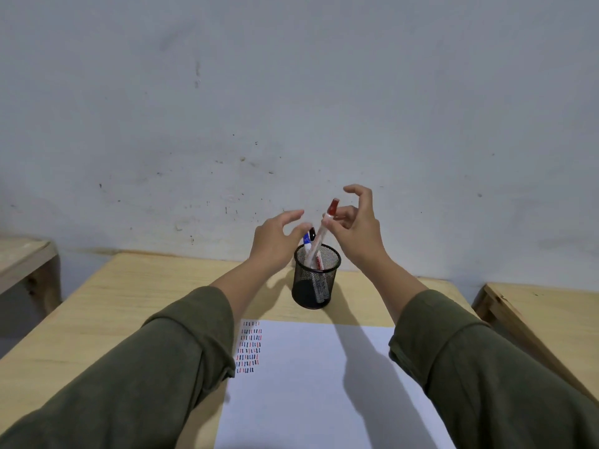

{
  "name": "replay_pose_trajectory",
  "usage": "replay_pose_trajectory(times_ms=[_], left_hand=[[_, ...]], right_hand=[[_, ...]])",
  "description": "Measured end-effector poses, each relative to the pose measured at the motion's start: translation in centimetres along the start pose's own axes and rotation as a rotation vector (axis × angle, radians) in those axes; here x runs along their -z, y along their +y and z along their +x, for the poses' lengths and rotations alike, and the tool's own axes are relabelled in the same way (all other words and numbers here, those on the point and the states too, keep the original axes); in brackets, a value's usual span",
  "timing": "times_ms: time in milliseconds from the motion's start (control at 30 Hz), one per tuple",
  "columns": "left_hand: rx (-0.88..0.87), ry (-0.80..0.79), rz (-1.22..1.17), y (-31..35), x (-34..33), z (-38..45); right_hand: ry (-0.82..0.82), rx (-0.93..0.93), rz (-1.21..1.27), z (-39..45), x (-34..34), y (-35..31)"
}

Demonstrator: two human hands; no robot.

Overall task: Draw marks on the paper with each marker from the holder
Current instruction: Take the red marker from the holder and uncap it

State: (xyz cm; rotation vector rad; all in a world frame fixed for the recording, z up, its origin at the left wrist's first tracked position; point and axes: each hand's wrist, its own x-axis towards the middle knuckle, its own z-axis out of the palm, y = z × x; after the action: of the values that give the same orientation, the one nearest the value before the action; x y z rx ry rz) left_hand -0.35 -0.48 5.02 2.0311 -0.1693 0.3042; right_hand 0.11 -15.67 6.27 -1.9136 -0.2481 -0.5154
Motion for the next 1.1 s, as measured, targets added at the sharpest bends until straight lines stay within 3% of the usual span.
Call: replay_pose_trajectory(times_ms=[200,333,567,767,900,1100], left_hand=[[-0.159,0.098,-0.179,5.4,1.9,-0.9],[-0.170,0.112,-0.200,6.7,2.9,-2.7],[-0.031,0.250,-0.373,6.4,4.4,-6.2],[0.124,0.340,-0.400,4.2,4.6,-8.7],[0.119,0.282,-0.384,3.5,3.8,-10.2],[-0.004,0.185,-0.350,4.5,2.9,-11.2]], right_hand=[[-0.047,0.079,0.045,-1.0,0.6,-4.4],[-0.099,0.084,0.049,-3.1,0.8,-5.9],[-0.277,-0.063,0.089,-6.9,2.1,-6.6],[-0.187,-0.168,0.252,-8.8,4.0,-7.3],[-0.158,-0.207,0.465,-9.6,4.1,-7.1],[-0.282,-0.254,0.534,-11.0,3.7,-7.0]])
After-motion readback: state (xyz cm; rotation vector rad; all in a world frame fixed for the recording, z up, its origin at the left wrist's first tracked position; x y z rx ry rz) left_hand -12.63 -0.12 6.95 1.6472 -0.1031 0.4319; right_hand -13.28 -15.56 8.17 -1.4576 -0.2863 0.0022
